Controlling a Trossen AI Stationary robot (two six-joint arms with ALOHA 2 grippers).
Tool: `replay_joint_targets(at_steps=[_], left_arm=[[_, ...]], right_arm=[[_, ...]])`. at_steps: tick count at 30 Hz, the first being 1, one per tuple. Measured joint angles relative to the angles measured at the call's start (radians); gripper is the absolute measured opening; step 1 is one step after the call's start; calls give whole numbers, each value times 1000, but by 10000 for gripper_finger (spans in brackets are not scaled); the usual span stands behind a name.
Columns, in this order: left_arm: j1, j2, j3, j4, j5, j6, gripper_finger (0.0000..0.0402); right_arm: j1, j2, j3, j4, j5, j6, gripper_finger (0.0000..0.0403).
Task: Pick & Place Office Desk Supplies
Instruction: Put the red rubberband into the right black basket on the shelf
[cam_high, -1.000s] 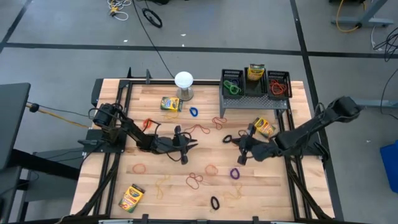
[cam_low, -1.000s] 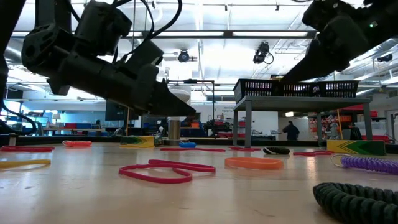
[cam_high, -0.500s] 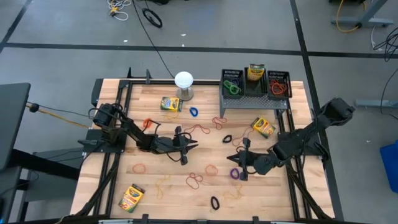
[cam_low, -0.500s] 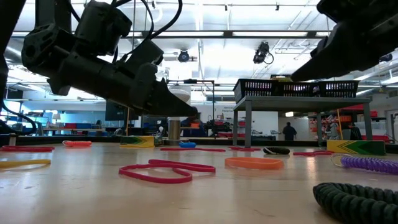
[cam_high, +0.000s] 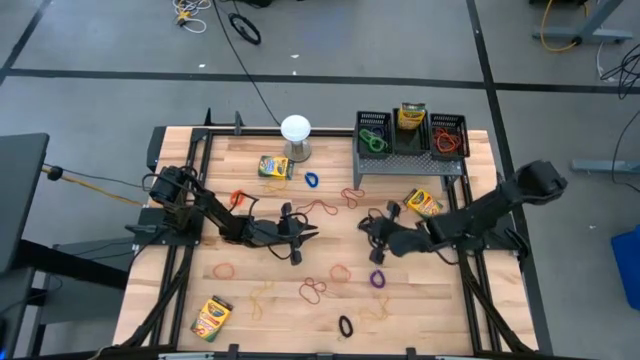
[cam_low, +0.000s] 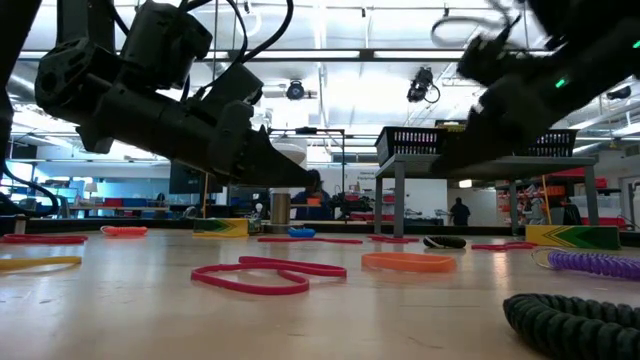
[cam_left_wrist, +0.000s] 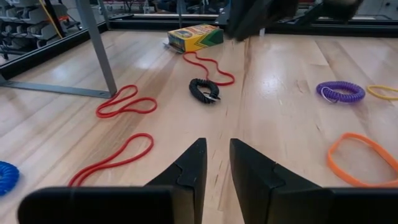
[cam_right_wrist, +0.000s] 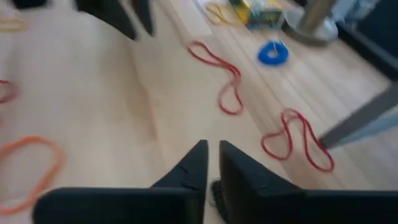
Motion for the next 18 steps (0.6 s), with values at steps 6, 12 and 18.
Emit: replay_joint_targets(at_steps=[6, 12, 18], left_arm=[[0, 0, 0, 0, 0, 0, 75], [0, 0, 0, 0, 0, 0, 75], [0, 0, 0, 0, 0, 0, 75]], right_arm=[[-90, 122, 5, 59, -20, 74, 127], [-165, 237, 82, 50, -22, 121, 175], [-237, 290, 131, 46, -15, 123, 183]])
